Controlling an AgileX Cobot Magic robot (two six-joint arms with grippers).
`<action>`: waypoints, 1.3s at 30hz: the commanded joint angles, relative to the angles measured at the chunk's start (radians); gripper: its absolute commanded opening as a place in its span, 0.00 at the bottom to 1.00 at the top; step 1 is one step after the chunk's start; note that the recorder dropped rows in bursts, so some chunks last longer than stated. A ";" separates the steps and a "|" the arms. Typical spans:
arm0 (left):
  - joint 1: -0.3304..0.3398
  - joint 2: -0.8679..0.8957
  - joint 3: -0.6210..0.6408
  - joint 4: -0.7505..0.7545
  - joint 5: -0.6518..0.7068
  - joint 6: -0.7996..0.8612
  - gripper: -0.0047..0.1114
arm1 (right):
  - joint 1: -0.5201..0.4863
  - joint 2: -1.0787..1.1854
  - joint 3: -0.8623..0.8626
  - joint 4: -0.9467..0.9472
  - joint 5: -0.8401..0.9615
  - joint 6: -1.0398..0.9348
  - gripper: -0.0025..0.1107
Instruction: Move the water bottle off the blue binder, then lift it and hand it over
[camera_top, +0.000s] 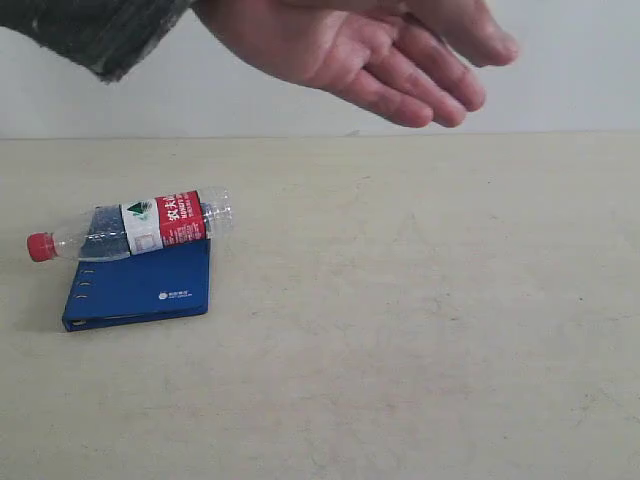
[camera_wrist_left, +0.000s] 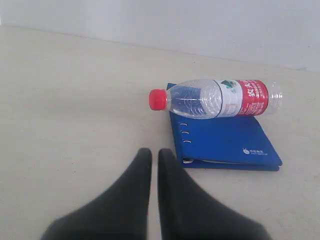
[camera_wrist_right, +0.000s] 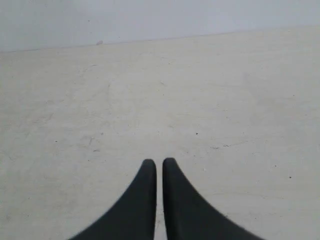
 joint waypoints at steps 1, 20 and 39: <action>-0.004 -0.003 0.000 -0.006 0.001 0.000 0.08 | 0.002 -0.005 -0.003 0.002 -0.008 -0.002 0.05; -0.004 -0.003 0.000 -0.006 0.001 0.000 0.08 | 0.002 -0.005 -0.003 0.138 -0.697 0.202 0.05; -0.004 -0.003 0.000 -0.006 0.001 0.000 0.08 | 0.002 0.584 -0.390 -1.390 -1.291 1.419 0.05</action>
